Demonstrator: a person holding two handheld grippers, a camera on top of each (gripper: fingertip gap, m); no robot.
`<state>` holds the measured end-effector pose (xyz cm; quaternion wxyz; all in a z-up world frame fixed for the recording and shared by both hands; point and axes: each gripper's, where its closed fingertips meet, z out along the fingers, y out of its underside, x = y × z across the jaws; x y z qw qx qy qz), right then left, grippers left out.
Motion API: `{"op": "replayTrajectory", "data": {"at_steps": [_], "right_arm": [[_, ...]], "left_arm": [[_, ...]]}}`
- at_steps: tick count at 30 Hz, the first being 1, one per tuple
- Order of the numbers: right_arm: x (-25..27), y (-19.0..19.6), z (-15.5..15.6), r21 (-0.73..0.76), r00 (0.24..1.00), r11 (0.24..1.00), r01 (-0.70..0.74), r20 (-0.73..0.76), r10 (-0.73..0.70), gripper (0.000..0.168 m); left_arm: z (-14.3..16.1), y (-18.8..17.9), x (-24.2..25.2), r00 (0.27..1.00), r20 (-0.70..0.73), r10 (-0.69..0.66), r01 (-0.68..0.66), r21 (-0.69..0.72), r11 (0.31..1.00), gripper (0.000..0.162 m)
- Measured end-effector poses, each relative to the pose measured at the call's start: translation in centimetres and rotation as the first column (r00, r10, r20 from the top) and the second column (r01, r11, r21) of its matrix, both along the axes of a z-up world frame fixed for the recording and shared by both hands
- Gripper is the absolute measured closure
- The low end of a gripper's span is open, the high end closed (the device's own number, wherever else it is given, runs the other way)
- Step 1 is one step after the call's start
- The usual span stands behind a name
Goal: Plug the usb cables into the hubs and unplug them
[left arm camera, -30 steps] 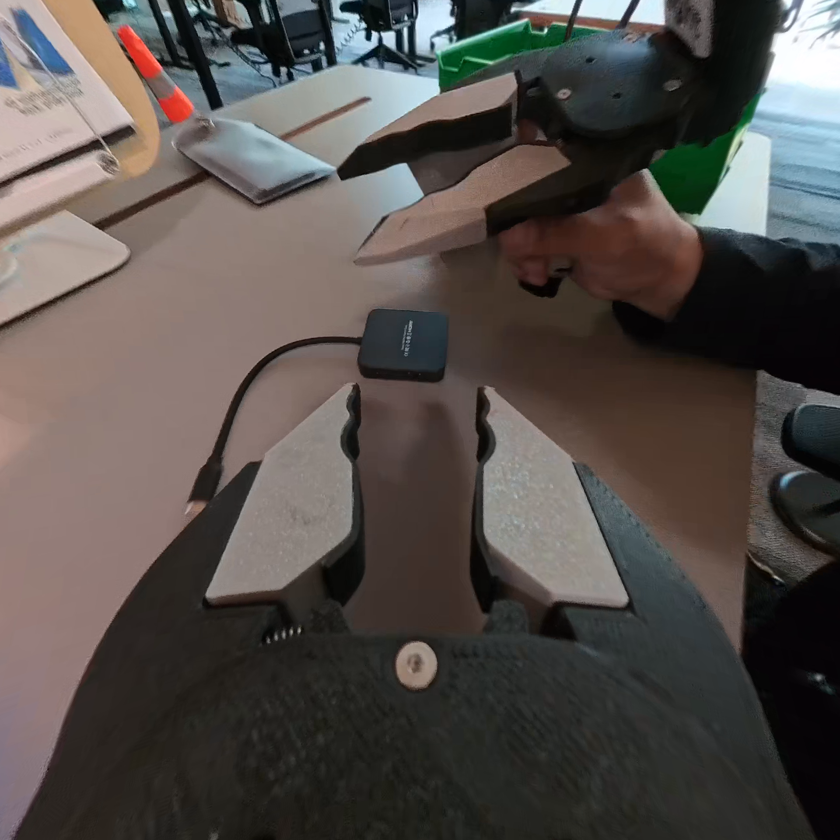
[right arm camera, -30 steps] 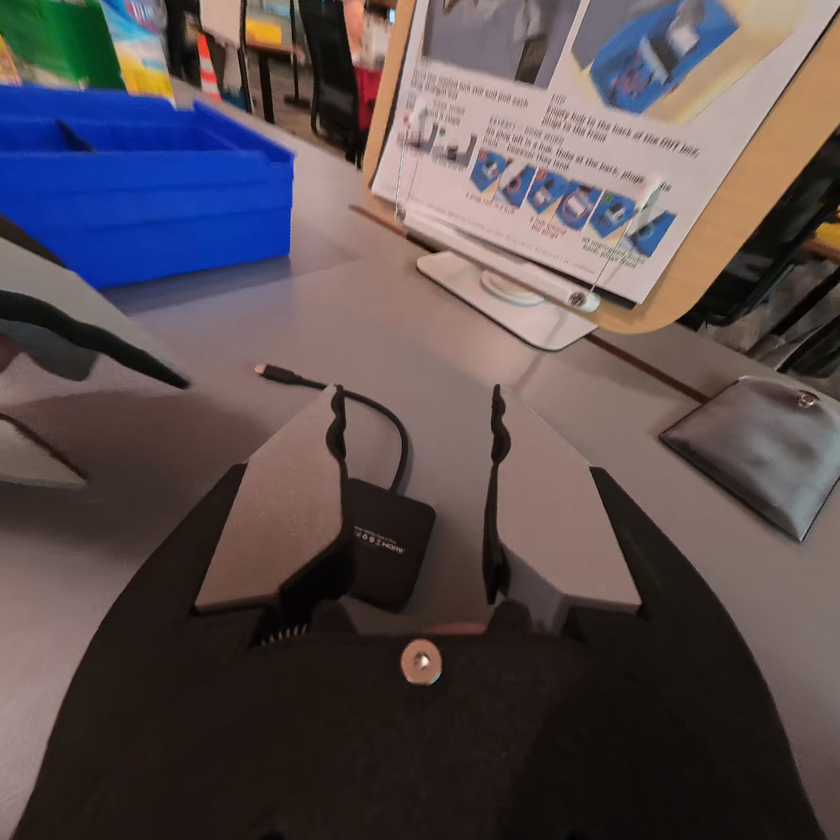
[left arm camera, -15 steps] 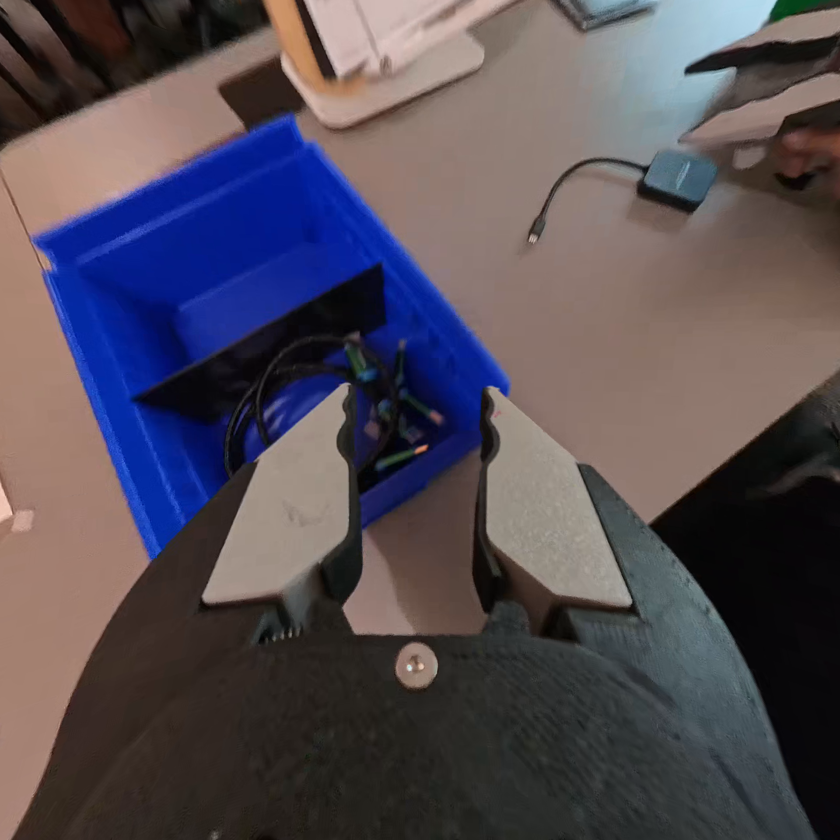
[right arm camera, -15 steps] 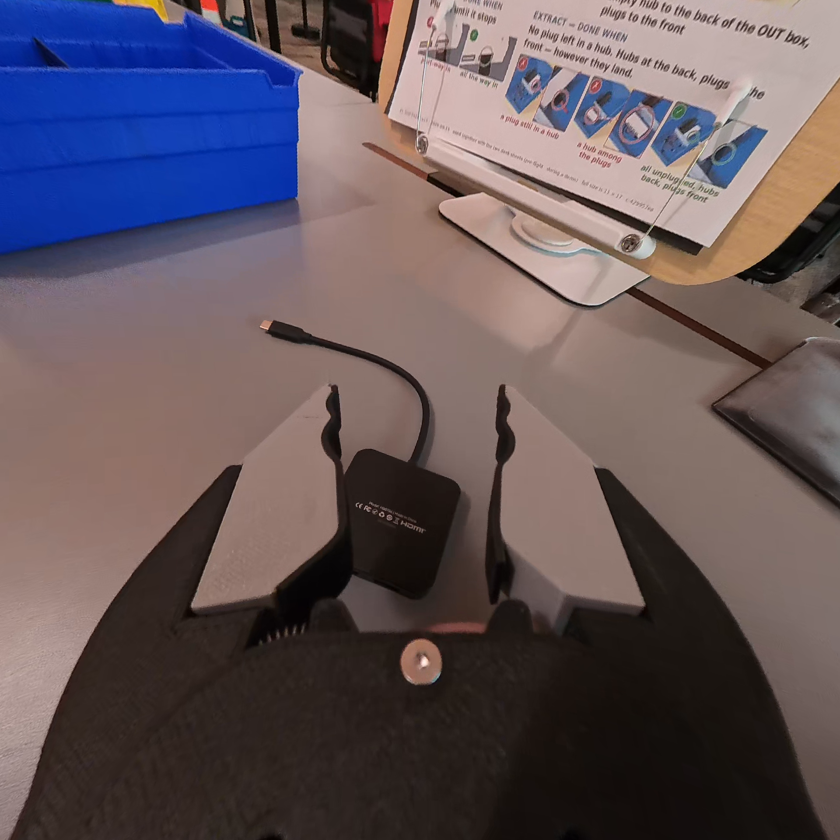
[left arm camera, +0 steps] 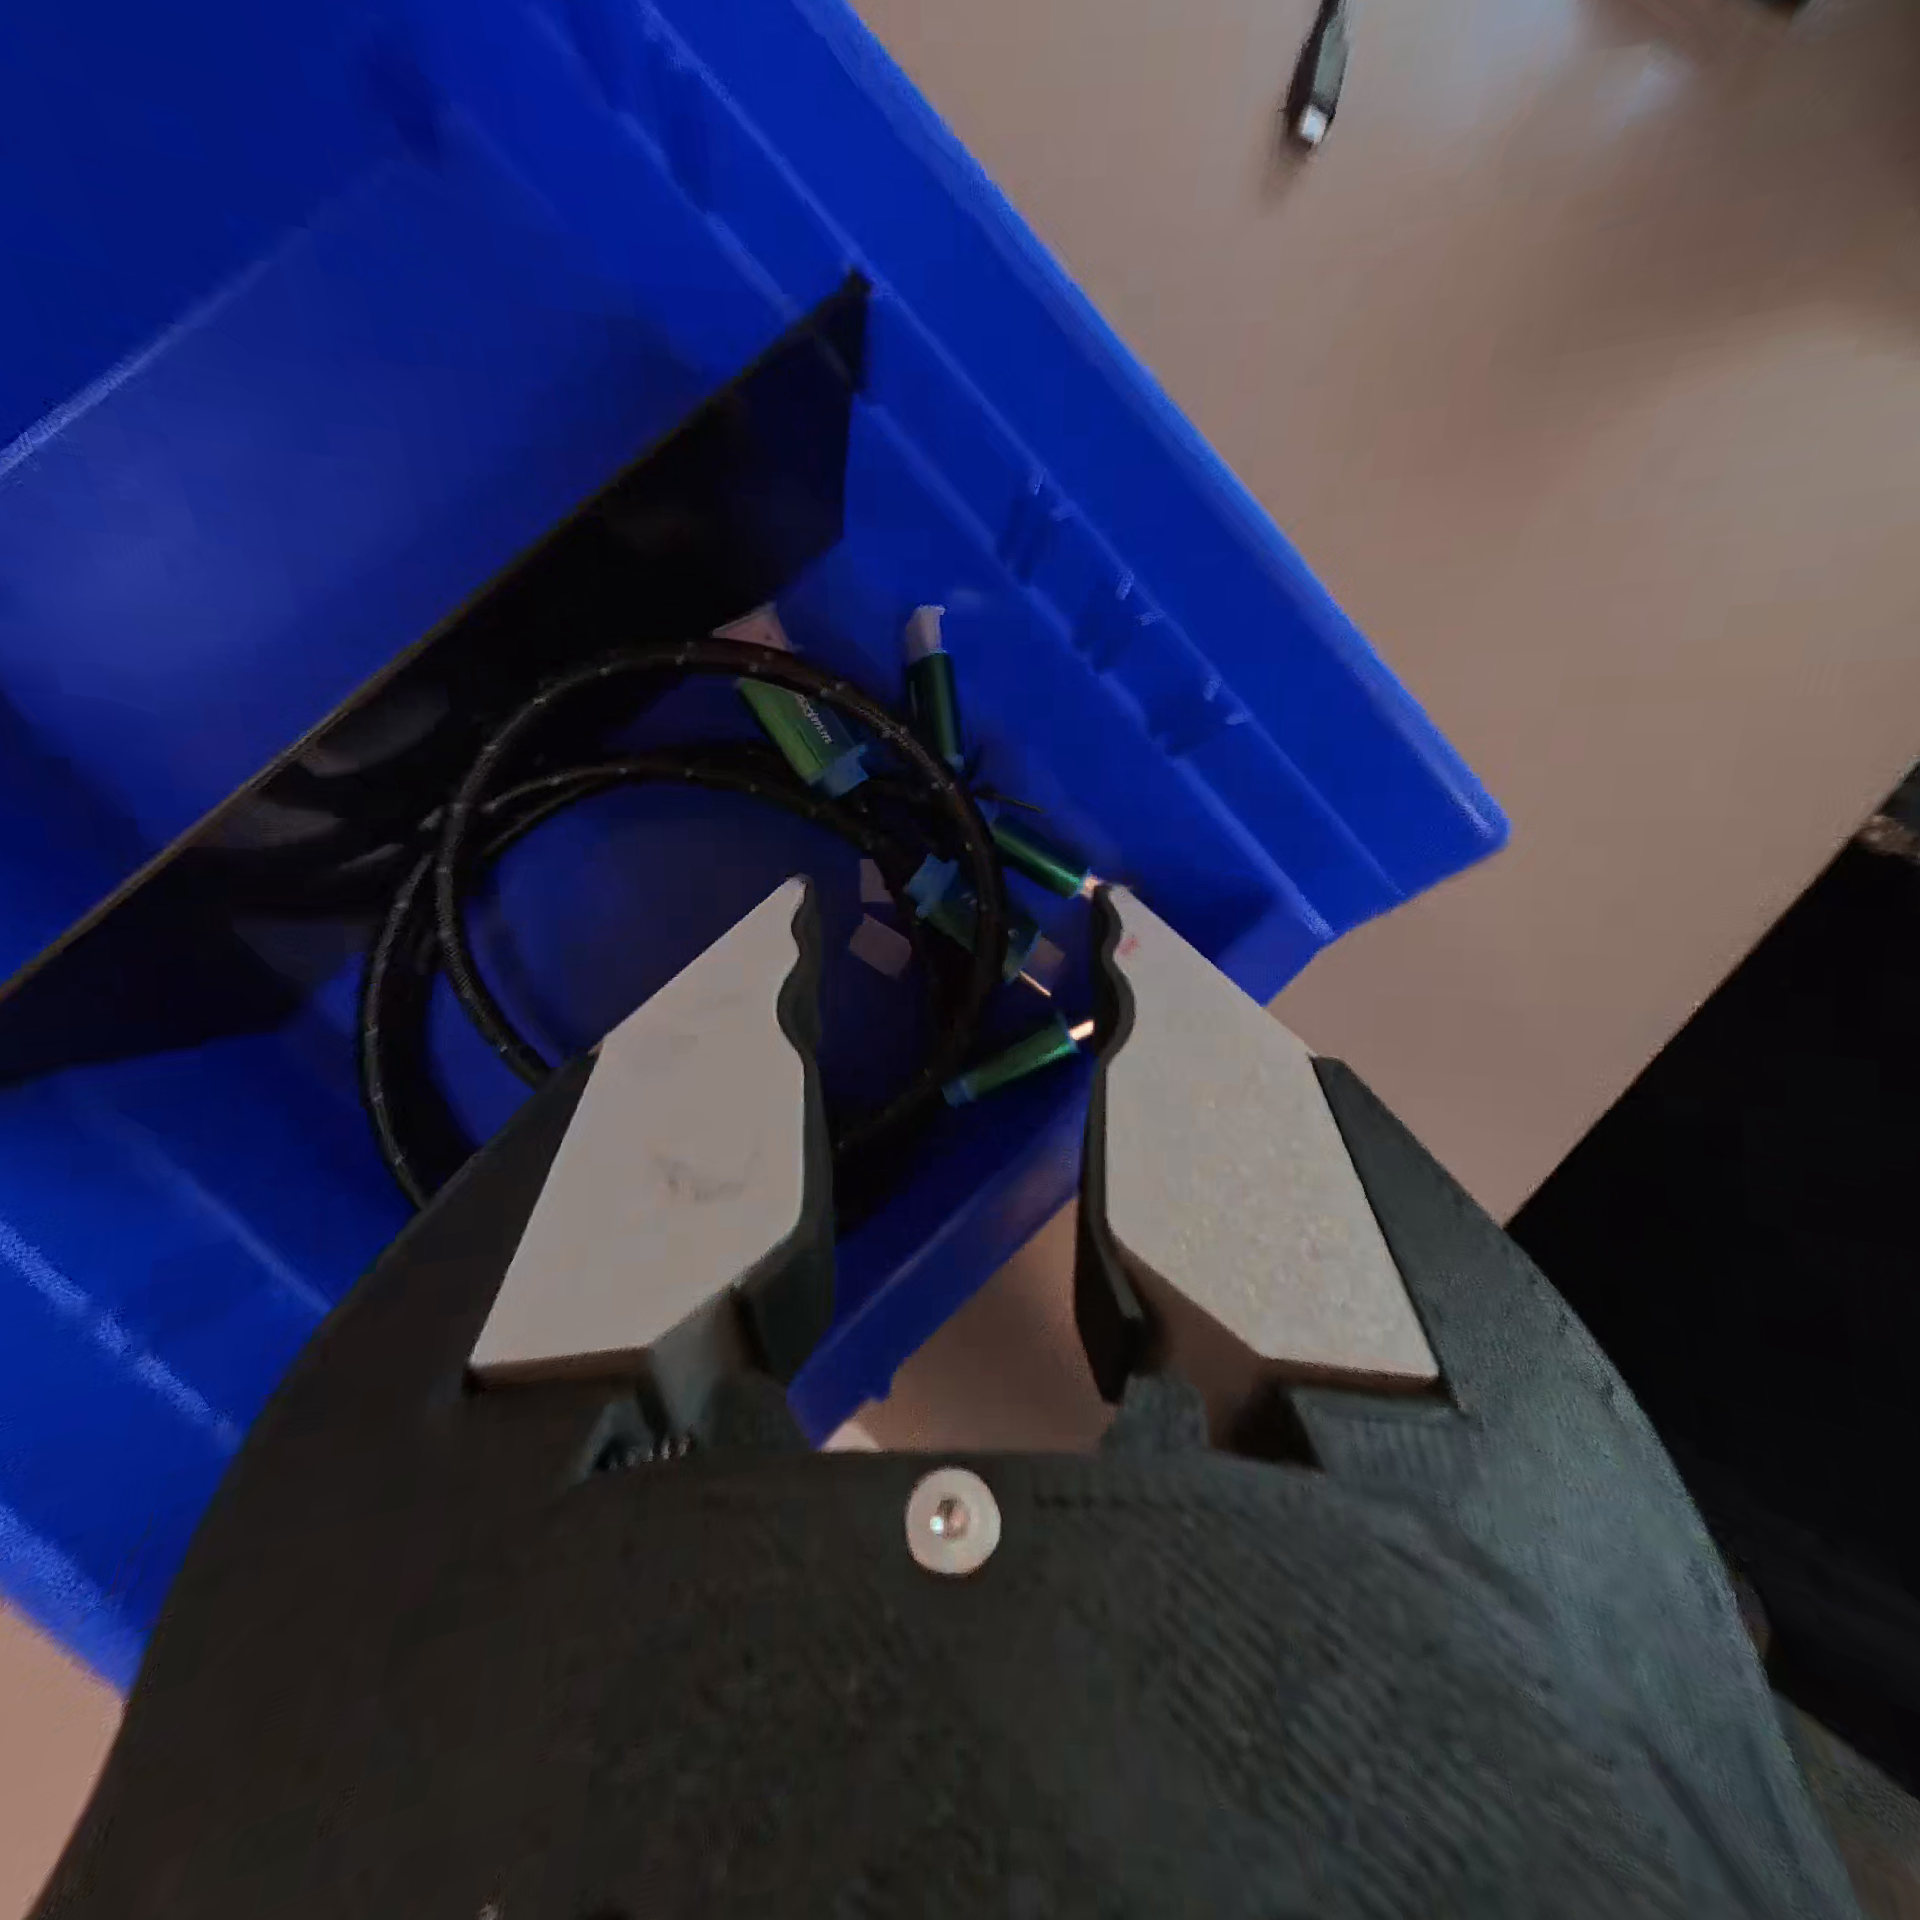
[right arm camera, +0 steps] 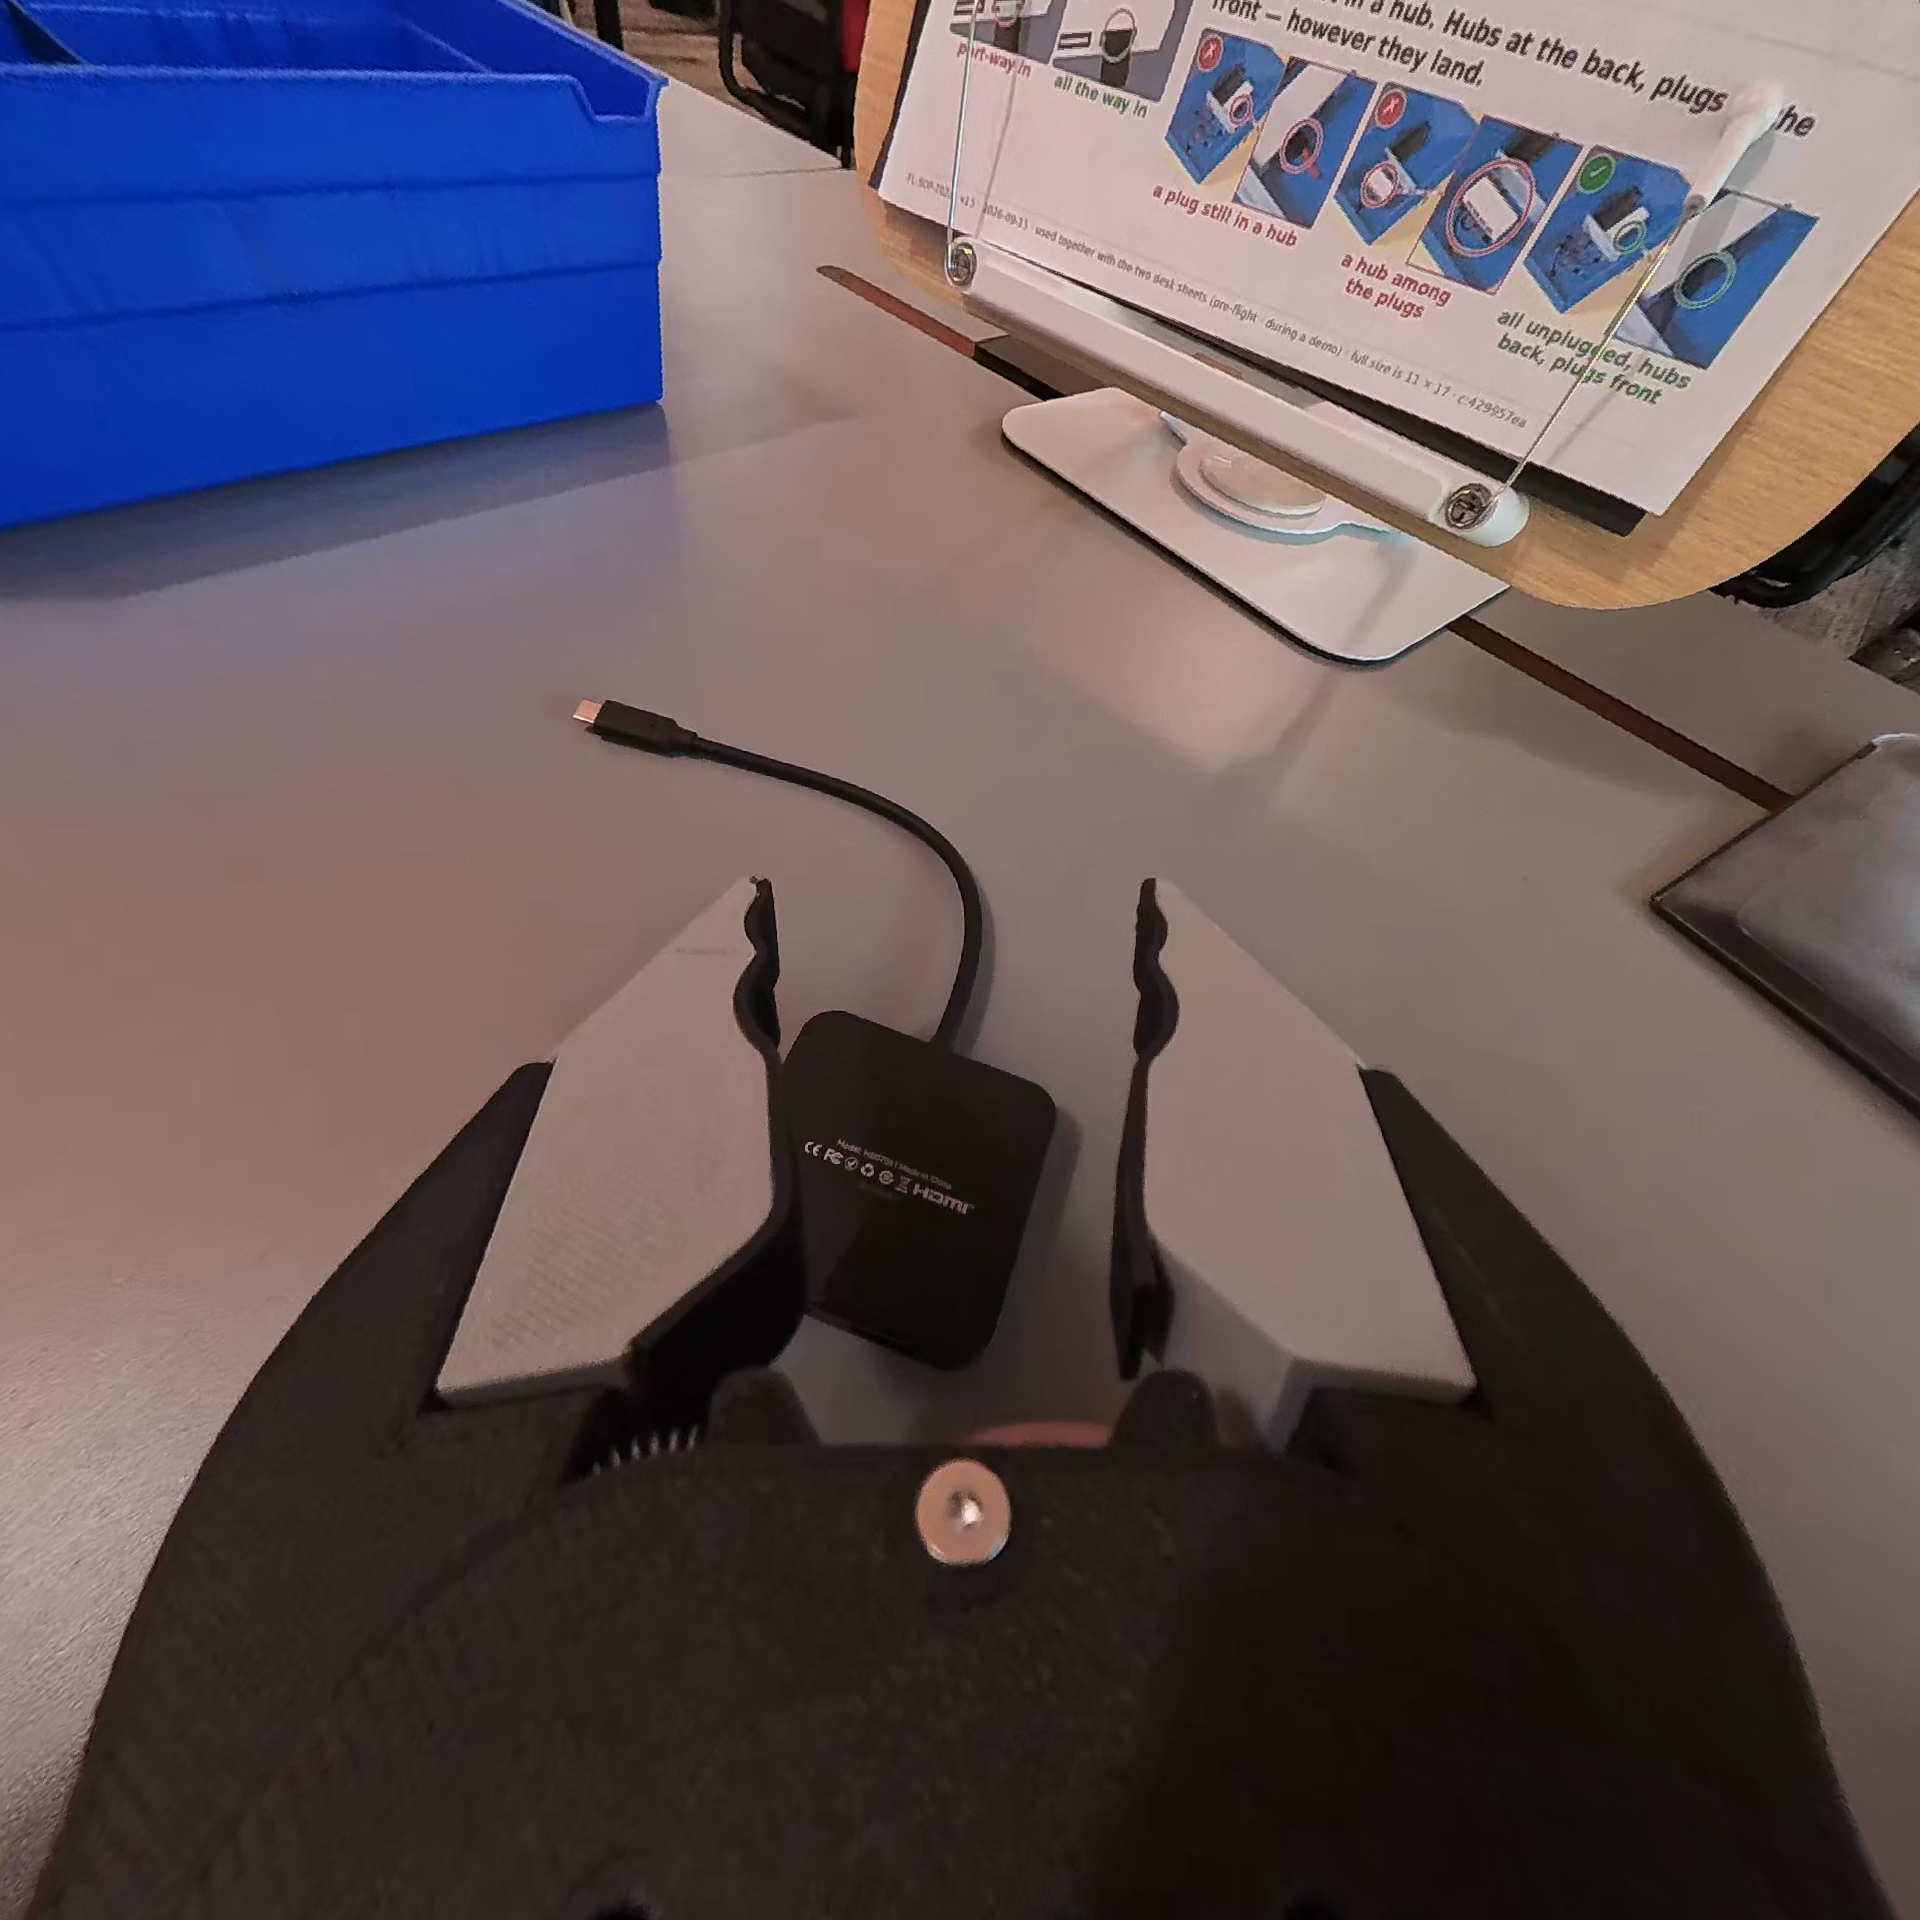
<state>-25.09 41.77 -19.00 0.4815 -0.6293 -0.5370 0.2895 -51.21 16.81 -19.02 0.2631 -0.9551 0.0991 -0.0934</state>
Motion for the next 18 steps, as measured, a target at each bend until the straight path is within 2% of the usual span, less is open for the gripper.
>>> {"op": "replayTrajectory", "data": {"at_steps": [2, 4, 6, 9, 14, 18], "right_arm": [[0.0, 0.1, 0.0, -0.006, 1.0, 1.0, 0.001, -0.001, -0.001, 0.102], [0.1, 0.1, 0.0, -0.008, 1.0, 1.0, 0.003, -0.003, -0.003, 0.102], [0.1, 0.2, 0.0, -0.002, 1.0, 1.0, 0.006, -0.001, -0.006, 0.102], [0.2, 0.2, 0.1, 0.001, 1.0, 1.0, 0.005, 0.0, -0.005, 0.102], [0.1, -0.1, 0.2, 0.017, 1.0, 1.0, 0.0, 0.003, 0.0, 0.105], [0.1, -0.2, 0.4, 0.04, 1.0, 0.999, 0.001, 0.008, -0.002, 0.106]], "left_arm": [[-1.8, 0.4, 0.4, 1.0, 0.009, -0.02, 0.021, -0.095, 0.995, 0.116], [-3.5, 0.5, 0.5, 1.0, 0.008, -0.027, 0.028, -0.176, 0.984, 0.133], [-3.5, 0.8, 0.0, 1.0, -0.011, -0.03, 0.027, -0.181, 0.983, 0.141], [-1.3, 0.7, -0.7, 1.0, 0.001, -0.007, 0.007, -0.13, 0.992, 0.142], [5.0, 0.8, -2.6, 0.995, 0.071, 0.069, -0.072, 0.043, 0.996, 0.143], [7.4, 0.9, -3.4, 0.986, 0.129, 0.109, -0.124, 0.117, 0.985, 0.146]]}}
